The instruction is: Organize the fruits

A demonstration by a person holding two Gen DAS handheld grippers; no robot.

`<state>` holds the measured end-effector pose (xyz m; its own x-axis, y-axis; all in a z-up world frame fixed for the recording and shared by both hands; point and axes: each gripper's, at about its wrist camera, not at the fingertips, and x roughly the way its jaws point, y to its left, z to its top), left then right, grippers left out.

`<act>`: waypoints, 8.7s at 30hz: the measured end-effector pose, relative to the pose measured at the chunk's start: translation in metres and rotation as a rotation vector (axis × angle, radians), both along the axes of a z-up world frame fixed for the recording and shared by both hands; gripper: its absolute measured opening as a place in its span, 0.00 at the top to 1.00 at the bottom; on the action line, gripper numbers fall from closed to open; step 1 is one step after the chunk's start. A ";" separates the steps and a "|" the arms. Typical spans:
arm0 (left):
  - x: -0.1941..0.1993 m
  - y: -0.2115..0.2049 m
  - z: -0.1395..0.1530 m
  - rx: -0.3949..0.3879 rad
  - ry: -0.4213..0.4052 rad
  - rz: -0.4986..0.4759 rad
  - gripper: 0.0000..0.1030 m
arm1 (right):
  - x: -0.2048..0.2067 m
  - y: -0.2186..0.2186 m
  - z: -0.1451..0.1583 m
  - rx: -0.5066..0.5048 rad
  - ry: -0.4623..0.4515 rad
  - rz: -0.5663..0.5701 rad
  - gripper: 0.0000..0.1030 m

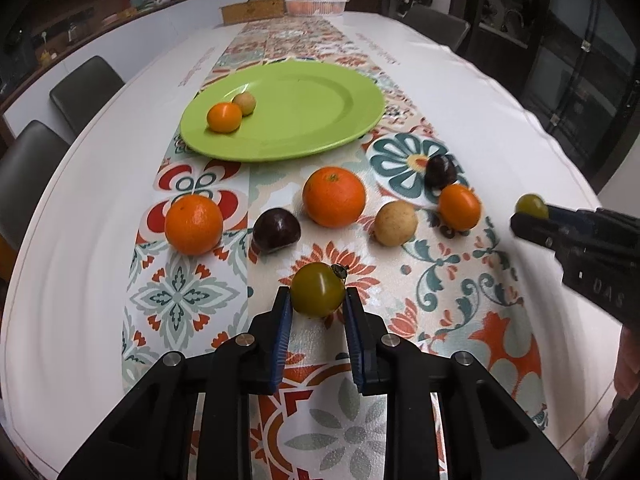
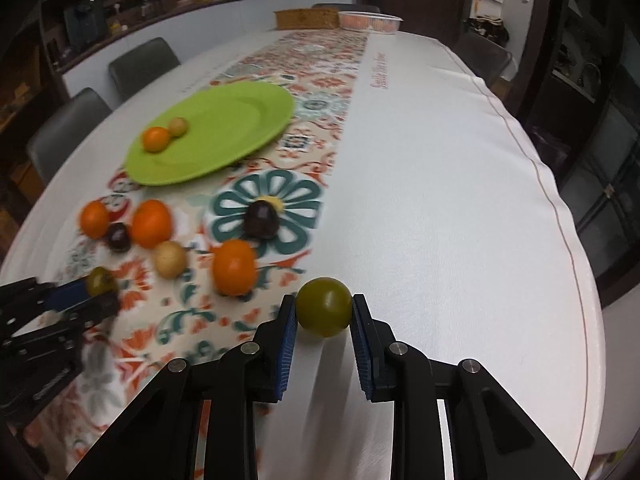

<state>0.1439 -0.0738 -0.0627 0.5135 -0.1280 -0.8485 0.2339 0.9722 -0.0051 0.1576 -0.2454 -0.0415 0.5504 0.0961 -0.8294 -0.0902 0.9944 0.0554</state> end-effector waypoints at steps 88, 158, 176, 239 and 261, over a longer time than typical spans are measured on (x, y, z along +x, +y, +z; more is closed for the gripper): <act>0.054 0.052 0.096 -0.050 -0.245 -0.067 0.33 | 0.060 0.069 0.082 0.047 -0.149 0.097 0.45; 0.051 0.012 -0.010 0.079 -0.090 -0.228 0.64 | 0.027 0.044 -0.011 0.035 0.043 -0.050 0.60; 0.042 0.017 0.004 0.020 -0.094 -0.214 0.71 | 0.020 0.046 -0.004 0.053 0.029 -0.037 0.69; 0.020 0.012 0.032 -0.087 -0.123 -0.183 0.71 | 0.007 0.042 0.016 0.039 -0.005 -0.013 0.68; 0.072 0.026 0.080 -0.091 -0.215 -0.173 0.71 | 0.058 0.064 0.069 0.066 -0.135 0.069 0.68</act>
